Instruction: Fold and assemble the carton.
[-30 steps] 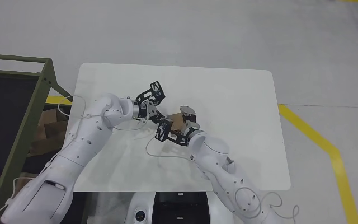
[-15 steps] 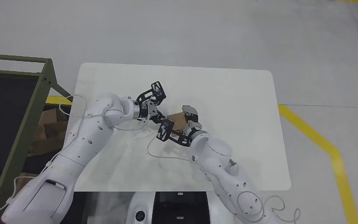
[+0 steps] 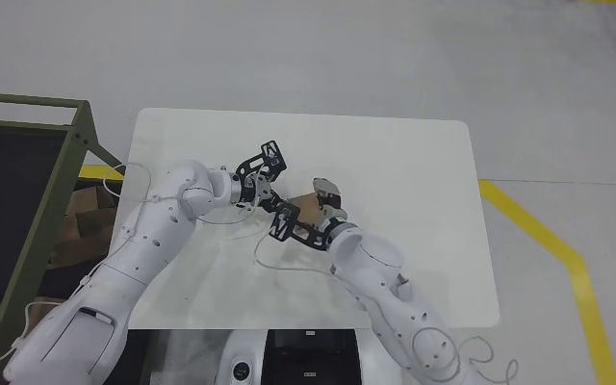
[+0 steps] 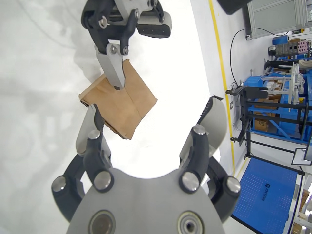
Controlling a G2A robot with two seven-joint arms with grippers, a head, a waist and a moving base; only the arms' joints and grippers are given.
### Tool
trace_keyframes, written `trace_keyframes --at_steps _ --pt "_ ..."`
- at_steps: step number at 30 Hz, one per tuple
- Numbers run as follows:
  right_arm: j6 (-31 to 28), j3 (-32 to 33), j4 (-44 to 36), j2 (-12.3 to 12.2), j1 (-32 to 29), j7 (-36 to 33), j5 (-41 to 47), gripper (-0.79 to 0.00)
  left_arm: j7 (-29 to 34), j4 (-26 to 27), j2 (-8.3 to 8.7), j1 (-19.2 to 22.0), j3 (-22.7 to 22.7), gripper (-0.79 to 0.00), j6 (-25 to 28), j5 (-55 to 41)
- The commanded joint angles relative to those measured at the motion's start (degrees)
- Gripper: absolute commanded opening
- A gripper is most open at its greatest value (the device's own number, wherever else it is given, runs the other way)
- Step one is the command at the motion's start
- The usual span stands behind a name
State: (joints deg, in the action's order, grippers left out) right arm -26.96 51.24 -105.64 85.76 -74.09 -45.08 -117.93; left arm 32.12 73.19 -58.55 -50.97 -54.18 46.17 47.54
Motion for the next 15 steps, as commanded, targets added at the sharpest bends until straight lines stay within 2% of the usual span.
trace_keyframes --at_steps 1,10,15 --pt "0.5 0.3 0.2 0.0 -0.2 0.2 -0.1 -0.114 -0.1 -0.1 -0.01 0.0 0.0 0.000 0.0 0.0" --pt "-0.6 -0.9 4.2 0.5 1.9 -2.5 0.4 -0.105 -0.2 -0.2 0.00 0.0 0.0 0.000 0.1 0.1" --pt "0.9 -0.7 3.5 0.6 2.0 -2.0 0.6 -0.092 -0.3 -0.2 0.01 0.0 -0.1 0.000 0.2 0.1"
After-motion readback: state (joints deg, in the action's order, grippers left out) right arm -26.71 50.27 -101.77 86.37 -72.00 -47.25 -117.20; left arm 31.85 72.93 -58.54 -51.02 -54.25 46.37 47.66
